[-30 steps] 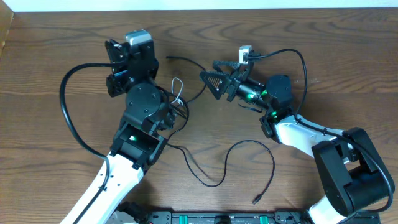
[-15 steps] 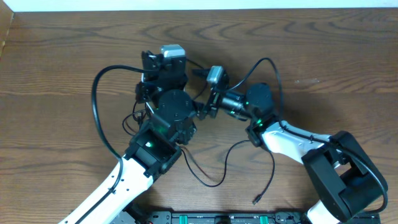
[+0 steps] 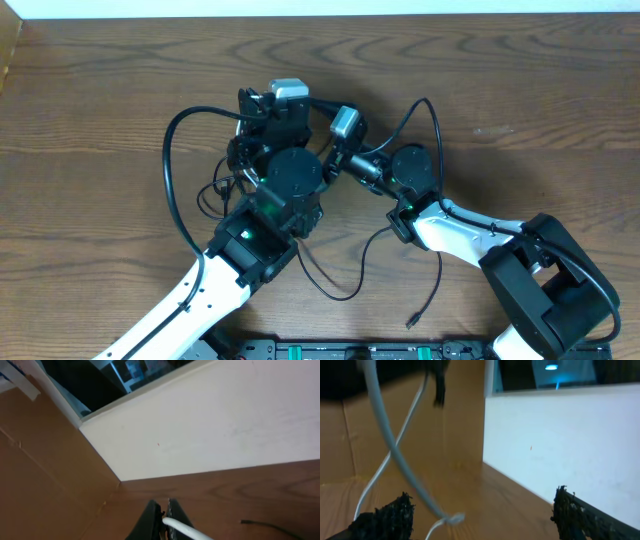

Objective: Untangle cables

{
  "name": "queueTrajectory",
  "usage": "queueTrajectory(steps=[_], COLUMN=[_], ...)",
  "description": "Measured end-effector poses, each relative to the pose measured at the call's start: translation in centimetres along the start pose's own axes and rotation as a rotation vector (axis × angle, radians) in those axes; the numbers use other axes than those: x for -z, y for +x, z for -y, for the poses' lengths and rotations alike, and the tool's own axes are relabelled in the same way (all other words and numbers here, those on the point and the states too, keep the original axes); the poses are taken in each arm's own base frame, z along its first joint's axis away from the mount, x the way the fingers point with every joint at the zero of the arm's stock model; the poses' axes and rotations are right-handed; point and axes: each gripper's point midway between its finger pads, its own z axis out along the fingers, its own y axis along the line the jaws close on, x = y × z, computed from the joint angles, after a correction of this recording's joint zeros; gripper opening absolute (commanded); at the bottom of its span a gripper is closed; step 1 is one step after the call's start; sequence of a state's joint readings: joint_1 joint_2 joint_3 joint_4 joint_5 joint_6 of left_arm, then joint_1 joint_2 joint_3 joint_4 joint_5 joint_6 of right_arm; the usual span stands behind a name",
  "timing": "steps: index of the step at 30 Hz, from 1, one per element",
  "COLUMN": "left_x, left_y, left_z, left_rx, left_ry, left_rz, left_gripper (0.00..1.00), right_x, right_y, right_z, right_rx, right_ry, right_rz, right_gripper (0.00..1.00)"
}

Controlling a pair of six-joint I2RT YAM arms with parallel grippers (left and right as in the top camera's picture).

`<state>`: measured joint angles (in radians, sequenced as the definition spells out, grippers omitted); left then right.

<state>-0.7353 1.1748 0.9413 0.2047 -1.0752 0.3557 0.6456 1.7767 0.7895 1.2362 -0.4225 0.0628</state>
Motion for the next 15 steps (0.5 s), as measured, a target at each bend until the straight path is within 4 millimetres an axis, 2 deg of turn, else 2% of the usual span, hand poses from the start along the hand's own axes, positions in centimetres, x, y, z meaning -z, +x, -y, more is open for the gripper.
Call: queueTrajectory(steps=[6, 13, 15], left_x=[0.2, 2.2, 2.9], left_y=[0.6, 0.4, 0.9], left_z=[0.6, 3.9, 4.6], left_rx=[0.026, 0.027, 0.012], left_ry=[0.025, 0.168, 0.199], left_rz=[-0.015, 0.003, -0.007], left_gripper=[0.08, 0.08, 0.08], right_x=[0.0, 0.1, 0.2], right_y=[-0.8, -0.9, -1.0], right_z=[0.7, 2.1, 2.5], right_rx=[-0.022, -0.032, -0.033], right_ry=[0.041, 0.124, 0.147], right_rz=[0.034, 0.041, 0.043], right_gripper=[0.8, 0.73, 0.68])
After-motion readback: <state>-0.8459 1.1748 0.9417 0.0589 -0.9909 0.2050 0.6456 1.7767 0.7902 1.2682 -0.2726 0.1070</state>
